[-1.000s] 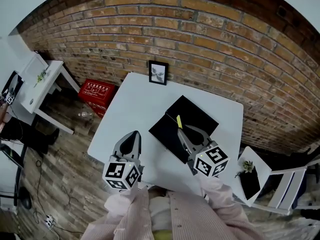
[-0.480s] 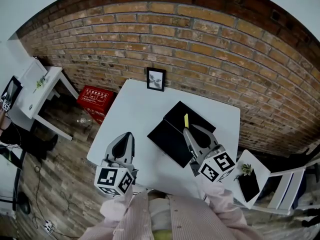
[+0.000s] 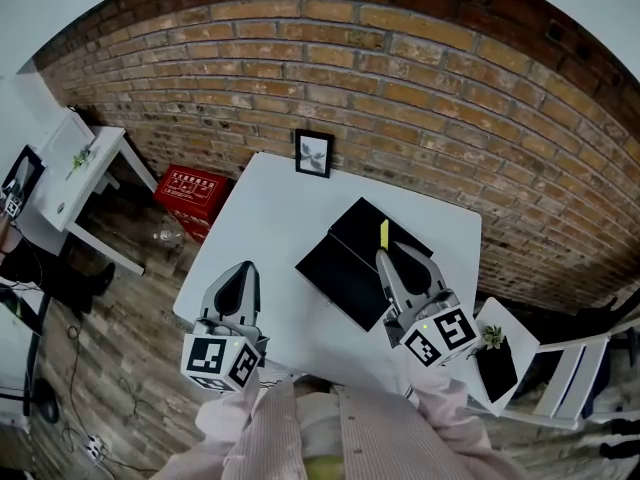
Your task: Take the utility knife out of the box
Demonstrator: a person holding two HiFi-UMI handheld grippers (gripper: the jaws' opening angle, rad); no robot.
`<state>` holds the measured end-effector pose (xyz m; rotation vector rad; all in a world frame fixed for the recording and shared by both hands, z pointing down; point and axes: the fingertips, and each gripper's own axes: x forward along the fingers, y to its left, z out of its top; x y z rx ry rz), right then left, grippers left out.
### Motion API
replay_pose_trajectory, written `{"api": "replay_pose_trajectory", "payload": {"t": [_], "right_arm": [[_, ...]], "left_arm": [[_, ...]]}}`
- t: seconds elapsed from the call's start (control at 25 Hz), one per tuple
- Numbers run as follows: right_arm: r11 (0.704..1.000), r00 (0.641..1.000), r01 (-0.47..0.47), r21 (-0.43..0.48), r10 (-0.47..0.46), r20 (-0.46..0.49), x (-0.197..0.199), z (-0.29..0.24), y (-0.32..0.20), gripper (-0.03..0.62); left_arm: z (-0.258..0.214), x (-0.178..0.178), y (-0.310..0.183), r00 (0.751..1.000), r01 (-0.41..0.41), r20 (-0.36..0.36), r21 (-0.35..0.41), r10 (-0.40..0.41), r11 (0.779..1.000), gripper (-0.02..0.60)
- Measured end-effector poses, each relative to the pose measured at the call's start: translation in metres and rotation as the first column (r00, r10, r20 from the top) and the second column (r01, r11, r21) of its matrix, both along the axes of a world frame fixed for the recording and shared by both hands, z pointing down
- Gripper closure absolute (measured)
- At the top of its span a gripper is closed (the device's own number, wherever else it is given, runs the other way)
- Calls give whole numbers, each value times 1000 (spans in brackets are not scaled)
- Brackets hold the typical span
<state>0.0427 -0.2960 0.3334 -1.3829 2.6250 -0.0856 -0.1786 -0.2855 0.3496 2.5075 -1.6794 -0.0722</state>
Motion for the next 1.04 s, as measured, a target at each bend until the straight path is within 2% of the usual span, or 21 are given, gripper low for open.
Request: {"api": "replay_pose_trajectory", "payload": {"t": [1.04], "right_arm": [[999,999,-33,-11,33,-19,7,11,4,537]], "left_arm": [[6,5,5,1000,-13,-1,-8,13,1000,589]]}}
